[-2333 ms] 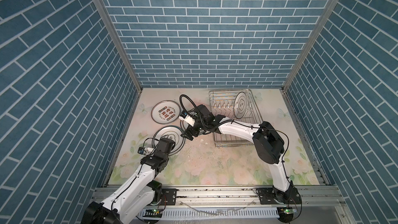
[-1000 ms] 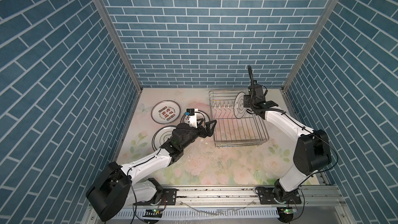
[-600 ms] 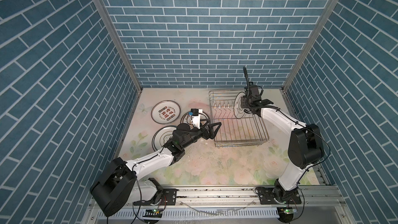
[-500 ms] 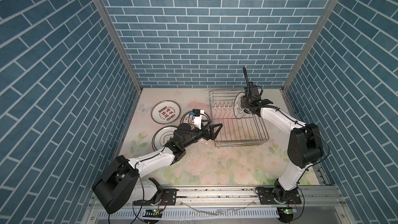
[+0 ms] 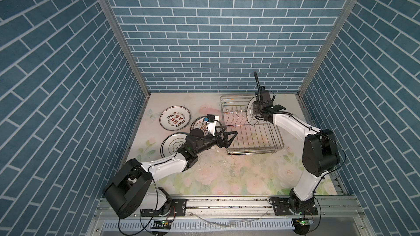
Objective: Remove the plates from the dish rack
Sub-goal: 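Close the right gripper on the last cloud-emblem plate's rim in the rack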
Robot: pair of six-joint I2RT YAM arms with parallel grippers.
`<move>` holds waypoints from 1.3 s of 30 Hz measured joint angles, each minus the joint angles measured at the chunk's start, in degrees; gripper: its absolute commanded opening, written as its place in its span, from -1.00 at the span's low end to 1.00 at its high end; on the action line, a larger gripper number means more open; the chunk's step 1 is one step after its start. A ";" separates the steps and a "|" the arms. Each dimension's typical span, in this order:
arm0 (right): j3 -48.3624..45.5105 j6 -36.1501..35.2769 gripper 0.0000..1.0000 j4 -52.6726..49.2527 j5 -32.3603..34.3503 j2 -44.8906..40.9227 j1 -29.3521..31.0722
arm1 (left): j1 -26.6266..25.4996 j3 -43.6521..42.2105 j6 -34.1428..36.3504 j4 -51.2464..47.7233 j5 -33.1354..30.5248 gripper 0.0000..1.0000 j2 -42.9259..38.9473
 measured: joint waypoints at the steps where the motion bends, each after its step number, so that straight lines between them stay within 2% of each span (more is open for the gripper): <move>1: 0.00 -0.02 -0.83 0.00 0.28 0.00 0.09 | 0.00 0.04 0.00 0.02 -0.02 0.99 0.13; 12: 0.00 -0.15 -0.86 -0.04 1.16 0.00 0.35 | 0.00 0.04 -0.02 -0.04 -1.38 0.99 0.24; 16: 0.00 -0.35 -0.94 -0.04 1.46 0.00 0.46 | 0.00 0.04 -0.02 -0.04 -1.73 0.99 0.24; 24: 0.00 -1.86 -0.95 -0.13 4.87 -0.39 2.03 | 0.00 0.04 0.00 -0.63 -3.06 0.99 0.24; 39: -0.09 -6.84 -0.98 1.03 10.91 -9.18 4.20 | 0.00 0.02 -0.28 -1.01 -5.05 0.99 -0.63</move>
